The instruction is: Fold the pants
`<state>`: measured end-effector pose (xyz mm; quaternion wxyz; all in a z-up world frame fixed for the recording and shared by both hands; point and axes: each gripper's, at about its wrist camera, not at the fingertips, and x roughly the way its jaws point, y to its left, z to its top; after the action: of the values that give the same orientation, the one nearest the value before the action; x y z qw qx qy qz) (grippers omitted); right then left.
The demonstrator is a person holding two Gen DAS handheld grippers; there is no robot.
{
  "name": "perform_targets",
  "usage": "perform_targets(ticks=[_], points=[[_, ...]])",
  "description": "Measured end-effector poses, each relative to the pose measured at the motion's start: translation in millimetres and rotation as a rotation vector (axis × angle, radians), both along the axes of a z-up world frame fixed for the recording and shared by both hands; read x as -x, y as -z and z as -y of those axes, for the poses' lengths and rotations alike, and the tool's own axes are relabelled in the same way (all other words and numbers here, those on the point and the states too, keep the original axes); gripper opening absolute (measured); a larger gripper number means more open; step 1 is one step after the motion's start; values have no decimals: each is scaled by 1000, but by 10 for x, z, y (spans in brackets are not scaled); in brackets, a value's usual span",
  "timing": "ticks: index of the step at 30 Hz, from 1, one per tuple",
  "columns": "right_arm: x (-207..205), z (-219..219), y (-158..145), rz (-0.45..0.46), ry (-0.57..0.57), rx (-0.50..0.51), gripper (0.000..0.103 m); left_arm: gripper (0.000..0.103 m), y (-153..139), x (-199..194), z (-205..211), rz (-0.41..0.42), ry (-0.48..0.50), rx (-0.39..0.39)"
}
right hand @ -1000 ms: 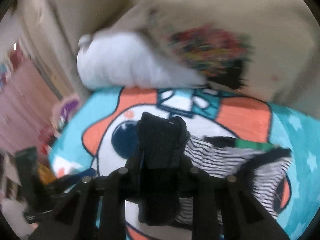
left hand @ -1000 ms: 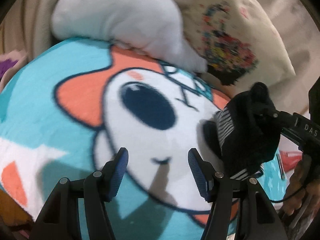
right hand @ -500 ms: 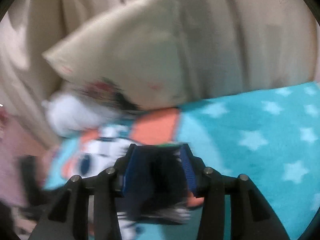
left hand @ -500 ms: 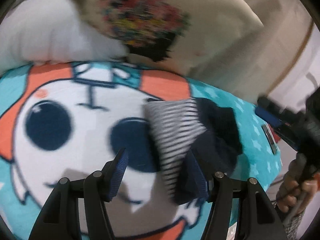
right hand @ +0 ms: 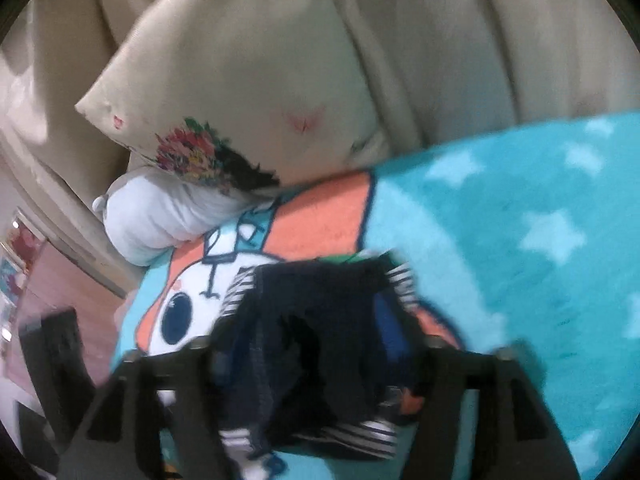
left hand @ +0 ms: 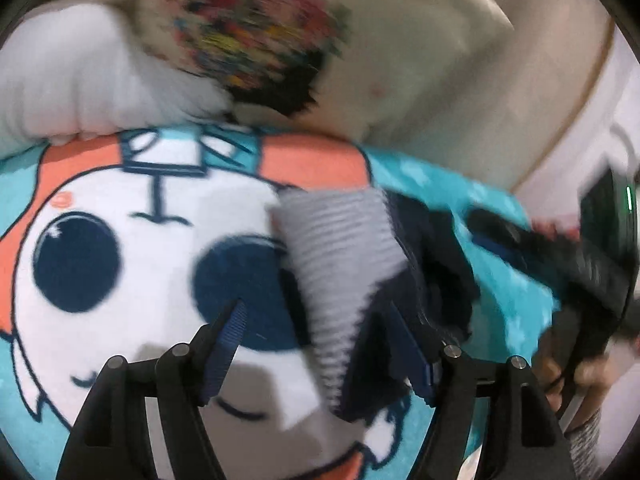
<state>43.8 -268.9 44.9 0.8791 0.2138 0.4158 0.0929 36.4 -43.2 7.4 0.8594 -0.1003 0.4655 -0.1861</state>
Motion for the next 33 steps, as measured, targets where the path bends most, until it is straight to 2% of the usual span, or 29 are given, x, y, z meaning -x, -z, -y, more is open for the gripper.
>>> perform_targets(ticks=[3,6,8,10,11,12,13,17,22,25,26,27,29,30,32,33], points=[[43,48,86,-14,1,38,72,82,113,-201,-161,-68,-42,55],[15,117,304,-76,-8,-10,72,82,261,-352,-3,-132,33,95],[-39,91,449,-105,-34,-51,72,82,326,-417,174,-142,82,121],[-102,13,566,-123,-47,-45,49,79,363,-445,282,-151,100,136],[-99,1,569,-118,-41,-36,47,72,365,-442,361,-157,119,134],[-94,-19,547,-115,-43,-39,39,59,346,-431,399,-154,130,128],[-91,-40,513,-113,-47,-47,32,54,313,-389,413,-146,139,126],[-88,-121,267,-74,-72,-85,30,52,52,-395,303,-96,115,140],[-250,-318,8,-9,-103,-173,29,52,-282,-495,26,-29,56,118],[-399,-486,62,-22,-126,-197,31,52,-330,-520,-170,7,-21,59],[-450,-548,147,-41,-127,-202,33,53,-274,-549,-233,3,-61,15],[-491,-595,235,-62,-121,-189,36,53,-198,-578,-278,-7,-92,-26],[-570,-705,405,-107,-94,-81,40,53,-35,-617,-363,-43,-115,-63],[-585,-753,457,-121,-85,-8,40,53,27,-620,-416,-71,-118,-49],[-521,-768,408,-103,-85,0,41,53,41,-527,-569,-97,-133,34],[-481,-760,334,-85,-76,-4,41,53,16,-475,-589,-89,-137,51]])
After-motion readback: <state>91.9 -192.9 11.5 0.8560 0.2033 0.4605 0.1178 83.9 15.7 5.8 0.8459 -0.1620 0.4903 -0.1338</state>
